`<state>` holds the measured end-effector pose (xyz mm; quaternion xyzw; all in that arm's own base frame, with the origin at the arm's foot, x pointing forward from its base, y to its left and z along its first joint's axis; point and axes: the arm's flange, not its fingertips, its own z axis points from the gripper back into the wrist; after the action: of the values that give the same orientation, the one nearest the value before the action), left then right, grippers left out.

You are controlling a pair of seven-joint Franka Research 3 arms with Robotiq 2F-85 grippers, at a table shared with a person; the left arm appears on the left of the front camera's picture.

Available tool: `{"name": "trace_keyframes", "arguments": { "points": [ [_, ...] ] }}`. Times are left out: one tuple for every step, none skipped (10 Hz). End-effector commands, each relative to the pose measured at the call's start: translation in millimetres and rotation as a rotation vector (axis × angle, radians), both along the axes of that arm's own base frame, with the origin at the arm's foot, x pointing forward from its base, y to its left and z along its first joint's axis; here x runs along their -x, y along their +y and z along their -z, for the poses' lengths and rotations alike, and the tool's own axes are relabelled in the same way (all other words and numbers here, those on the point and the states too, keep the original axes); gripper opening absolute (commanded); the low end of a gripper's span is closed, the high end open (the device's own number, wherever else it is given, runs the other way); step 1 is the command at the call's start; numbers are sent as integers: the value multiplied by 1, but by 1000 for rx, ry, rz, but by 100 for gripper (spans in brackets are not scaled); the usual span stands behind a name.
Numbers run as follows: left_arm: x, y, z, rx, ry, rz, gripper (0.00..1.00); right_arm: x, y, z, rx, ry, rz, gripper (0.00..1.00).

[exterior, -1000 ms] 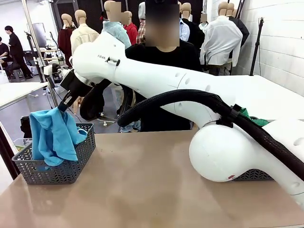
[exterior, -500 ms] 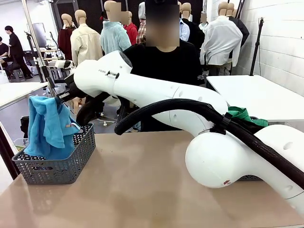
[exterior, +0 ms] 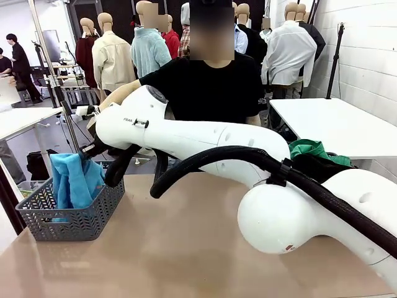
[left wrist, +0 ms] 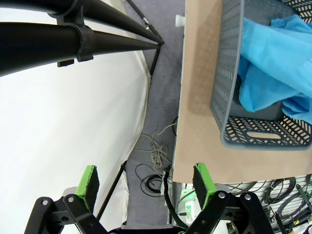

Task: Sort the tops and bottoms.
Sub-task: Sort the clothes according to human instructions.

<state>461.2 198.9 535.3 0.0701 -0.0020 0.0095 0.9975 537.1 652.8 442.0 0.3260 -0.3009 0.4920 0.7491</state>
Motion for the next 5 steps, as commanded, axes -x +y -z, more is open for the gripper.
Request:
{"name": "trace_keyframes", "arguments": {
  "points": [
    [0,-1,-2,12,-6,-14,100,-65,89,-41,112,10,60,59],
    [0,-1,-2,12,-6,-14,100,-59,89,-45,171,11,76,78],
    [0,-1,-2,12,-6,-14,100,-53,89,-51,233,16,55,97],
    [0,-1,-2,12,-6,-14,100,-50,88,-60,284,35,24,100],
    [0,-1,-2,12,-6,-14,100,-49,84,-69,336,58,21,100]
  ]
}}
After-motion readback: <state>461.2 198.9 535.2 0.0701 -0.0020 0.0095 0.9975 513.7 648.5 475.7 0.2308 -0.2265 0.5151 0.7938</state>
